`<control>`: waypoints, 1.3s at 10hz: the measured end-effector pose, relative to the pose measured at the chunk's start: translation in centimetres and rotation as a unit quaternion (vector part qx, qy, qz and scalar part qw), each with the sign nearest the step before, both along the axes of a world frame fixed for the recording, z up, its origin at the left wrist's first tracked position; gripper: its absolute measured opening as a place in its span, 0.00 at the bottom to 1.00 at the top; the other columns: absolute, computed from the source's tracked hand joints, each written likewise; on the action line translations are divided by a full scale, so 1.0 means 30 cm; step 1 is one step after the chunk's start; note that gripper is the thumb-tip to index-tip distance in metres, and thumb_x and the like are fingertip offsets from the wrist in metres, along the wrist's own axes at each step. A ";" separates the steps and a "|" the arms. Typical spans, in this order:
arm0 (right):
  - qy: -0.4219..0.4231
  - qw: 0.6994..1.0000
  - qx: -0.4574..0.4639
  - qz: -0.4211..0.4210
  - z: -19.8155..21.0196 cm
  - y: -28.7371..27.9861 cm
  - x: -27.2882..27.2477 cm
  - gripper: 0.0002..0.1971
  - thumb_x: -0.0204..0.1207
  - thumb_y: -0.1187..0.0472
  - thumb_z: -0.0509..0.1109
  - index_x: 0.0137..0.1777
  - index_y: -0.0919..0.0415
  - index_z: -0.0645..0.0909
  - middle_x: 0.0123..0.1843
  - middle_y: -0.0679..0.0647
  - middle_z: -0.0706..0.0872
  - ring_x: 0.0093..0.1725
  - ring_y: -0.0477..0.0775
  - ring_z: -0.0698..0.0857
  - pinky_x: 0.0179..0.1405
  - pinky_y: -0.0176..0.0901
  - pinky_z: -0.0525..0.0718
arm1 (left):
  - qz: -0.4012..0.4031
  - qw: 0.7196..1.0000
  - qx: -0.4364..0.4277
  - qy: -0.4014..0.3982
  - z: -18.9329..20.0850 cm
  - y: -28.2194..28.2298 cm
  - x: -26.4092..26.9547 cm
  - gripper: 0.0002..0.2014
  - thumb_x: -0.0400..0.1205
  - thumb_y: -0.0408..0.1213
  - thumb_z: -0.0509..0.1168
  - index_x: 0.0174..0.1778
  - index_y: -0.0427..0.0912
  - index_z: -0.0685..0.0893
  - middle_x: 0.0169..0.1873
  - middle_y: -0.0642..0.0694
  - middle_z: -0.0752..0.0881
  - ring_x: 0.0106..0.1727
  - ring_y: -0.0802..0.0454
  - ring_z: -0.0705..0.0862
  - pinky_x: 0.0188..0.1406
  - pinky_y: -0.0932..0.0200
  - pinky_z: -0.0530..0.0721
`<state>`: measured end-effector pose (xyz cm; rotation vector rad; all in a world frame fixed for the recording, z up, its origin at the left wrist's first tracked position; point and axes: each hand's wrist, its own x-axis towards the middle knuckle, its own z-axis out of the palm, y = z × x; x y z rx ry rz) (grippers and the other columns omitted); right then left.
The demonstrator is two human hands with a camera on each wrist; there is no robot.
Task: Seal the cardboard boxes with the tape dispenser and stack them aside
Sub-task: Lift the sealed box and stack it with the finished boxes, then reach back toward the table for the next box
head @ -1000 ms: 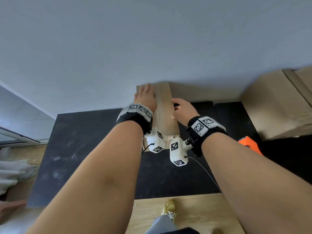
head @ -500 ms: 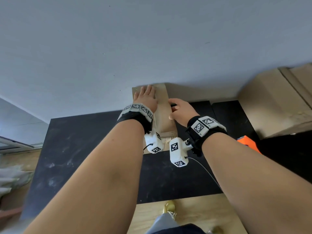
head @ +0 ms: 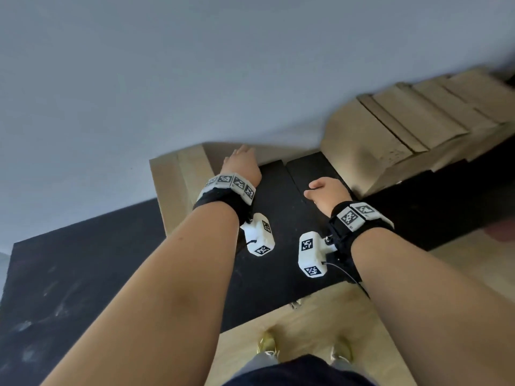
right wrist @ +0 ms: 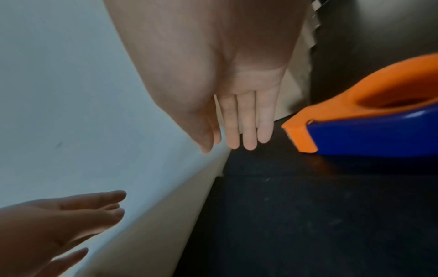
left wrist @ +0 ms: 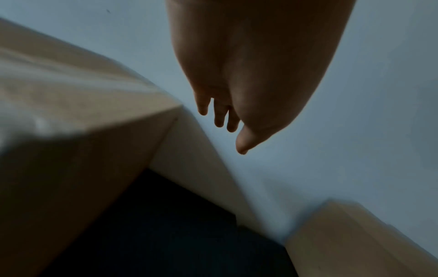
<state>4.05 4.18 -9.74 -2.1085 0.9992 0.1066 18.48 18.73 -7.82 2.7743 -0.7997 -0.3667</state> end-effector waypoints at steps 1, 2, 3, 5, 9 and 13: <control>0.033 0.999 0.004 -0.043 -0.029 -0.106 -0.123 0.13 0.78 0.60 0.72 0.61 0.62 0.83 0.63 0.55 0.85 0.65 0.60 0.83 0.65 0.47 0.77 | -0.022 0.999 0.005 0.030 -0.053 -0.109 -0.095 0.25 0.83 0.31 0.57 0.79 0.38 0.66 0.78 0.39 0.67 0.80 0.43 0.64 0.79 0.46 0.63; 0.088 0.995 -0.004 -0.038 -0.083 -0.182 -0.227 0.15 0.79 0.59 0.70 0.64 0.62 0.82 0.64 0.58 0.85 0.65 0.61 0.83 0.63 0.48 0.77 | -0.022 0.997 0.023 0.069 -0.113 -0.189 -0.199 0.26 0.84 0.33 0.55 0.80 0.40 0.65 0.81 0.41 0.63 0.81 0.43 0.62 0.79 0.47 0.63; 0.129 0.992 0.001 -0.014 -0.137 -0.217 -0.271 0.18 0.79 0.55 0.71 0.66 0.61 0.81 0.66 0.57 0.84 0.66 0.61 0.82 0.61 0.47 0.77 | 0.009 0.996 0.027 0.086 -0.157 -0.229 -0.270 0.23 0.85 0.34 0.55 0.78 0.40 0.68 0.77 0.41 0.69 0.76 0.41 0.70 0.74 0.48 0.69; 0.170 0.982 0.022 0.078 -0.226 -0.221 -0.311 0.18 0.79 0.45 0.69 0.34 0.52 0.70 0.34 0.50 0.77 0.41 0.56 0.79 0.31 0.41 0.68 | 0.067 0.991 0.038 0.111 -0.240 -0.275 -0.376 0.23 0.85 0.33 0.54 0.78 0.41 0.68 0.74 0.38 0.71 0.72 0.40 0.73 0.65 0.51 0.74; 0.185 0.979 0.063 0.052 -0.174 -0.306 -0.310 0.18 0.85 0.52 0.55 0.56 0.67 0.79 0.50 0.62 0.81 0.50 0.61 0.80 0.49 0.46 0.75 | 0.126 0.985 -0.053 0.105 -0.185 -0.421 -0.457 0.24 0.85 0.33 0.54 0.79 0.46 0.69 0.75 0.41 0.71 0.71 0.43 0.75 0.59 0.57 0.74; 0.087 0.990 0.076 -0.080 -0.054 -0.666 -0.472 0.27 0.79 0.42 0.68 0.59 0.69 0.80 0.49 0.60 0.83 0.44 0.60 0.79 0.43 0.46 0.73 | -0.069 0.998 -0.012 -0.002 0.012 -0.898 -0.480 0.41 0.81 0.46 0.65 0.84 0.56 0.46 0.85 0.52 0.43 0.85 0.41 0.43 0.77 0.32 0.61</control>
